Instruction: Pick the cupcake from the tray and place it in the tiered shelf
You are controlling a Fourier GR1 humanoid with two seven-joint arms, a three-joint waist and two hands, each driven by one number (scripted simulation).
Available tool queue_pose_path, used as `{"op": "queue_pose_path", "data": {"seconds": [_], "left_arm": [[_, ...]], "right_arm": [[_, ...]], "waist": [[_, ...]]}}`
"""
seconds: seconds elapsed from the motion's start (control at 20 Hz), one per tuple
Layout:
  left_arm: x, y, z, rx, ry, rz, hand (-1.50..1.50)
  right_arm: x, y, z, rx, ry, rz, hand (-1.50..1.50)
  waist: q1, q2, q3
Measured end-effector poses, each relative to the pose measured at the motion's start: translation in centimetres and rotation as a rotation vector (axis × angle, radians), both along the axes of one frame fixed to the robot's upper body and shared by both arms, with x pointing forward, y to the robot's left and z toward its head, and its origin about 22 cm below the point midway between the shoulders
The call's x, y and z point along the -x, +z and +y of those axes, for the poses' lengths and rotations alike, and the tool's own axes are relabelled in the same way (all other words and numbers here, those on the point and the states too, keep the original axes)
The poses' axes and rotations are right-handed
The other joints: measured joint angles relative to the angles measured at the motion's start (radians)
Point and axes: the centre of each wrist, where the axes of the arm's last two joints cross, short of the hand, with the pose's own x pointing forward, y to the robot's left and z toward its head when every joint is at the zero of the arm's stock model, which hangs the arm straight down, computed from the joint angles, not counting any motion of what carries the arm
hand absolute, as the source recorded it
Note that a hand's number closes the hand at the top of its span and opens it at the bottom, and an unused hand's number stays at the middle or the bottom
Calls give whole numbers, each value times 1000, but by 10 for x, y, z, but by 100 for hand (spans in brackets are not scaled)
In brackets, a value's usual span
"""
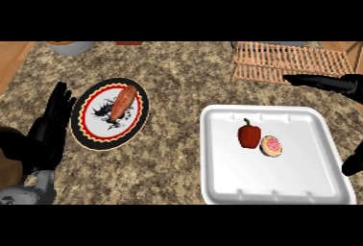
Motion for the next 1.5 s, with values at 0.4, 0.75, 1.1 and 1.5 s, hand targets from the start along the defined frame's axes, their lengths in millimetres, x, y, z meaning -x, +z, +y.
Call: {"op": "queue_pose_path", "data": {"seconds": [0.4,0.75,1.1,1.5], "left_arm": [[4,3,0,-2,2,-4,0],[6,6,-2,2,-4,-13,0],[7,1,-4,0,-11,-16,0],[2,4,1,-5,-1,-14,0]], "right_arm": [[32,7,54,379,-33,-168,-150],[54,-21,79,557,-90,-242,-150],[53,-52,86,766,-157,-289,-150],[40,-87,75,757,-175,-282,-150]], "waist": [[-2,2,0],[3,6,1],[8,9,1],[7,9,1]]}}
